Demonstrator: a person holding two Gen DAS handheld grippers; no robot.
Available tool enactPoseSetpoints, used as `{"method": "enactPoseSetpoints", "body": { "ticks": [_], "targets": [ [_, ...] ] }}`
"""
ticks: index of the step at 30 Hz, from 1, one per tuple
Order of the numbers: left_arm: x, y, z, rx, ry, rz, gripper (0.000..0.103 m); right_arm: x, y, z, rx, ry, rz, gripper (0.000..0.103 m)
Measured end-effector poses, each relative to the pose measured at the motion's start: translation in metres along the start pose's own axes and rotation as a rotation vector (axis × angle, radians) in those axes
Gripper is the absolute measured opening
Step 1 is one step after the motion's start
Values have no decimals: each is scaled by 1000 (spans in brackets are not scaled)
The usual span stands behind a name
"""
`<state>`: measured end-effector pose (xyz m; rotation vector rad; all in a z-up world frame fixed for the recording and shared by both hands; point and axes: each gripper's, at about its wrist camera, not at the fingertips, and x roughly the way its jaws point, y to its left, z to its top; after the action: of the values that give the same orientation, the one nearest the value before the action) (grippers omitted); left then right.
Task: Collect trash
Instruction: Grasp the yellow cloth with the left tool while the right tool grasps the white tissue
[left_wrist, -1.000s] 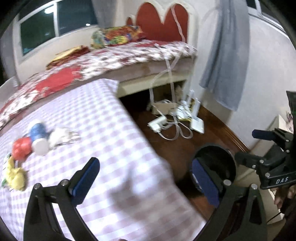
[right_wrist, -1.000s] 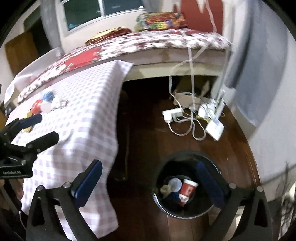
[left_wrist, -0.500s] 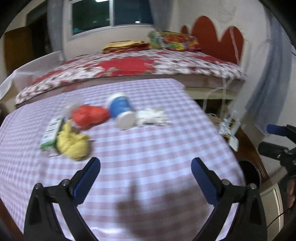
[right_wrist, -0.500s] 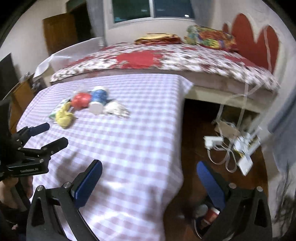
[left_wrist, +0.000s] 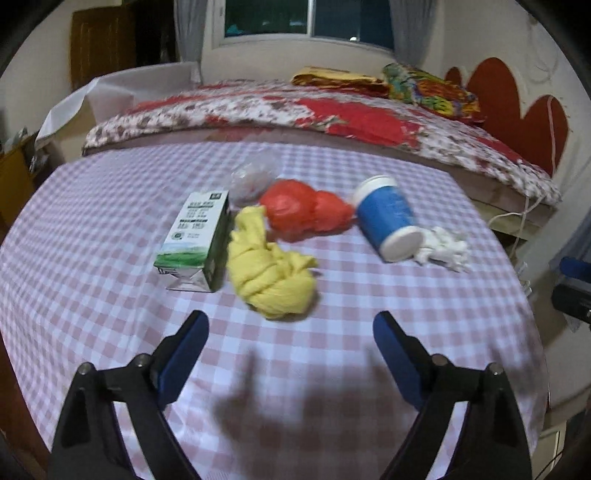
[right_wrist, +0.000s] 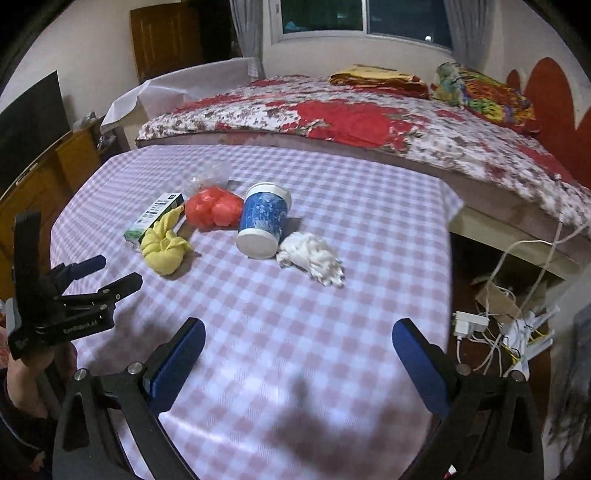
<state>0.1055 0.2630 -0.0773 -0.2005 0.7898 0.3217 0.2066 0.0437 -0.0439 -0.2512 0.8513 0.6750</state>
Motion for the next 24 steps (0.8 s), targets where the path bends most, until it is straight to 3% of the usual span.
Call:
{"method": "enactPoseSetpoints", "body": {
  "ticks": [10, 21, 22, 24],
  "targets": [
    [48, 14, 19, -39, 59, 44, 85, 75, -11, 26, -27, 72, 7, 90],
    [72, 7, 25, -10, 106, 18, 82, 141, -27, 39, -30, 143, 14, 78],
    [74, 6, 25, -11, 109, 19, 81, 143, -27, 39, -30, 148, 17, 76],
    [77, 7, 27, -15, 115, 16, 78, 148, -27, 38, -33, 159, 25, 61]
  ]
}}
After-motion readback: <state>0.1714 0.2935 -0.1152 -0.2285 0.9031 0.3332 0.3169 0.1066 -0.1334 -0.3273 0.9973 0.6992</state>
